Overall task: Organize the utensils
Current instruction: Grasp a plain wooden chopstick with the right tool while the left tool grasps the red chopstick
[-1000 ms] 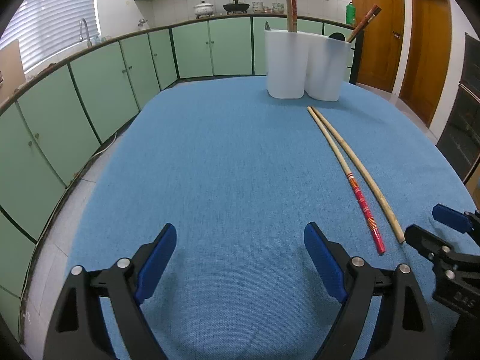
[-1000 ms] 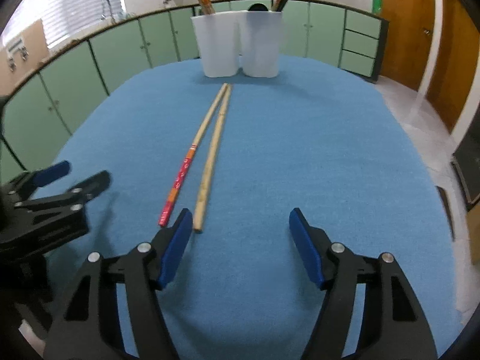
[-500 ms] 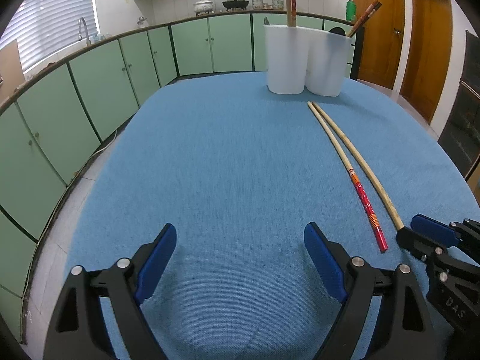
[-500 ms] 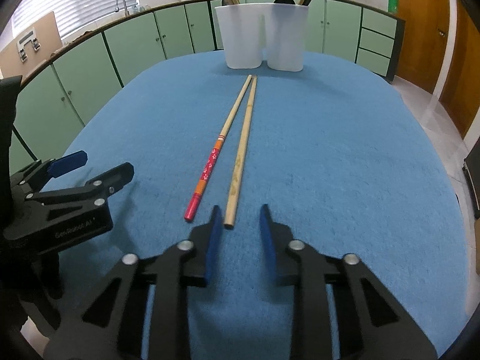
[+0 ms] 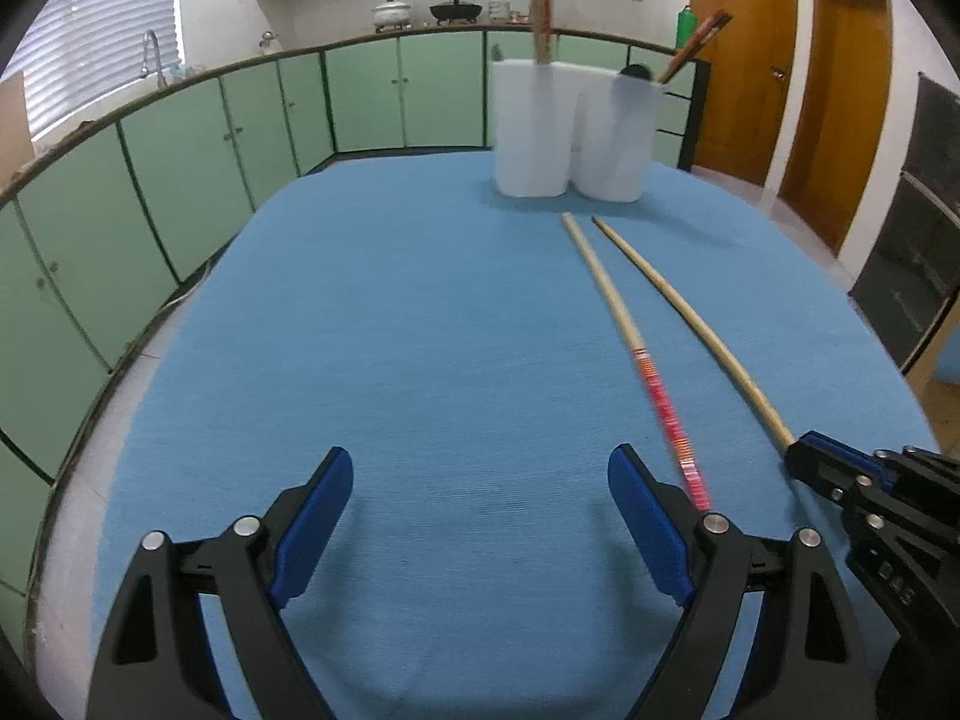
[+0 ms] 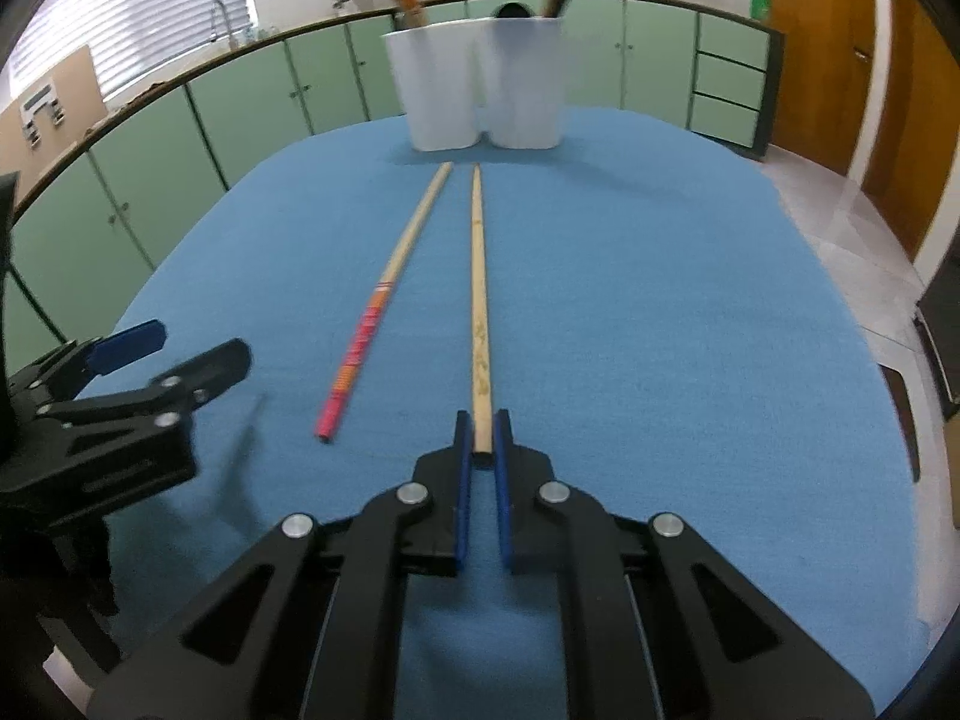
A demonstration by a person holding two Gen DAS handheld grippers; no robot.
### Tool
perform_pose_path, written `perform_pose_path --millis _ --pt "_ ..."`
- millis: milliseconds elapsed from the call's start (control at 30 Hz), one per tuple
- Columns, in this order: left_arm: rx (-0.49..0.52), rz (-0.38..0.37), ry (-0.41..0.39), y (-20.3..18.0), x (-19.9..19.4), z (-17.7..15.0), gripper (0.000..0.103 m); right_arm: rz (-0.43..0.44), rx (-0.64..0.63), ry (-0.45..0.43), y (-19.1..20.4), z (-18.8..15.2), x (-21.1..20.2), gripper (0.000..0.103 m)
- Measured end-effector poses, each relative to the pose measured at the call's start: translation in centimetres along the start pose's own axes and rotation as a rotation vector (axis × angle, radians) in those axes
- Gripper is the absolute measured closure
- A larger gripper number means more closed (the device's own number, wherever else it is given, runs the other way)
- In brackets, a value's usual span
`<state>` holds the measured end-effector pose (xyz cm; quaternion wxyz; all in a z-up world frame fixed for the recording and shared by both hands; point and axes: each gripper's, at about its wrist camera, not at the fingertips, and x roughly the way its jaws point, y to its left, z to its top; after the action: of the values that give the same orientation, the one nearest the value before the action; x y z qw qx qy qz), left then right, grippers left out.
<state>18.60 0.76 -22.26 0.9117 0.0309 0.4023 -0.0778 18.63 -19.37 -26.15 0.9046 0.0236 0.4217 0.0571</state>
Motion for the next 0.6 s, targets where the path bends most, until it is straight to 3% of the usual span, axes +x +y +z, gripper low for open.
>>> perform_pose_path --millis 200,333,600 --pt "0.014 -0.066 -0.006 -3.1 -0.7 0.1 0.018 -0.038 0.056 -0.006 -3.6 -0.1 -0.4 0.097" --pt "0.04 -0.059 0.007 -4.9 -0.2 -0.1 0.02 -0.03 0.081 0.008 -5.1 -0.1 0.0 0.097" --pt "0.028 -0.03 0.057 -5.9 1.2 -0.8 0.043 -0.018 0.047 0.011 -4.8 -0.2 -0.1 0.097"
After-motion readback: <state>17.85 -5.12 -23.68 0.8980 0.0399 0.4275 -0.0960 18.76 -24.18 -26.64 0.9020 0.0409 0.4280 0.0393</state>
